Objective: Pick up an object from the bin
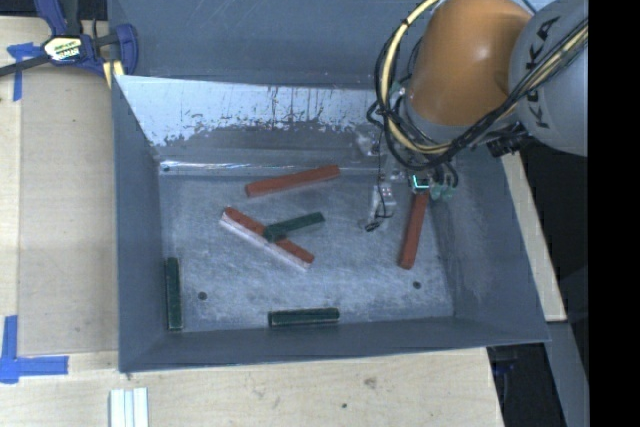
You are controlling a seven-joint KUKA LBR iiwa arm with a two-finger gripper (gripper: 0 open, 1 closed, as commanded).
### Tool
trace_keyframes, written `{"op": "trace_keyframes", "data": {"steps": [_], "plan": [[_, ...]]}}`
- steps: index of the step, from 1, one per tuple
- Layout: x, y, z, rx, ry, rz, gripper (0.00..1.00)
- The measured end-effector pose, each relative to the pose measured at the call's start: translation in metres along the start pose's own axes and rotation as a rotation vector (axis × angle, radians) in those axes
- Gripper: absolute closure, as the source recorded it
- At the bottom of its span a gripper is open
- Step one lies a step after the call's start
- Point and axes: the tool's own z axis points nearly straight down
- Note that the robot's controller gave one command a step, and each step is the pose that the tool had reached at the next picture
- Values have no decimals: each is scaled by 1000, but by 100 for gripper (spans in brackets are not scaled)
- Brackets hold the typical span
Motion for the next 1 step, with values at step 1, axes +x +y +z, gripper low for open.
{"op": "trace_keyframes", "data": {"steps": [1], "plan": [[-34,14,108,0,-7,-70,0]]}}
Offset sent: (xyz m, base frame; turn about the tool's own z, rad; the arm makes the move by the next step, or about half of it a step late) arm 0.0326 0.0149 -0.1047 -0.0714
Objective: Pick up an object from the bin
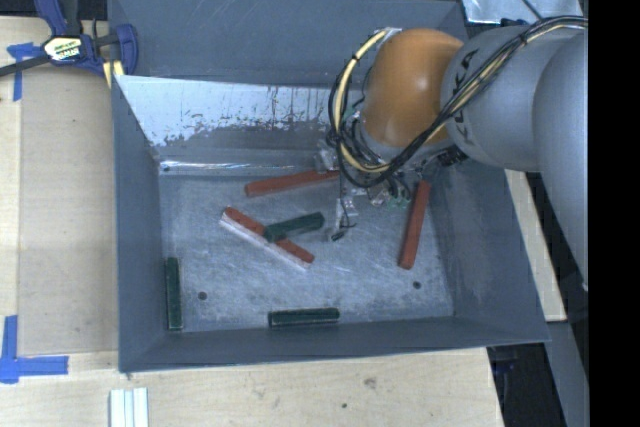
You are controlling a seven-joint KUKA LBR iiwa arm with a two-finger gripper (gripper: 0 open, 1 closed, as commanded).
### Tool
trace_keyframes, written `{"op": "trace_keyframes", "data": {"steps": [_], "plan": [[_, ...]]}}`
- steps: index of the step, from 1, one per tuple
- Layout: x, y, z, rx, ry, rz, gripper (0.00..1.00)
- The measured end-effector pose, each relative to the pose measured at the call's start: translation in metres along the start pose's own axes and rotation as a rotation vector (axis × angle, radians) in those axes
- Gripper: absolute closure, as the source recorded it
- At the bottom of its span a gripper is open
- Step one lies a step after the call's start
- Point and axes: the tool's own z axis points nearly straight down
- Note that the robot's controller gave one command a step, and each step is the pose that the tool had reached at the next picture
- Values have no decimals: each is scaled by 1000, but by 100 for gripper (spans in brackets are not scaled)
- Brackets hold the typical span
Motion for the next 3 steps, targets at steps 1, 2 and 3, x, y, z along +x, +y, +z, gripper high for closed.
{"op": "trace_keyframes", "data": {"steps": [1,2,3], "plan": [[-9,63,4,0,-12,-223,0],[-11,63,1,-1,-18,-220,100],[2,112,-130,-1,-11,-242,100]]}}
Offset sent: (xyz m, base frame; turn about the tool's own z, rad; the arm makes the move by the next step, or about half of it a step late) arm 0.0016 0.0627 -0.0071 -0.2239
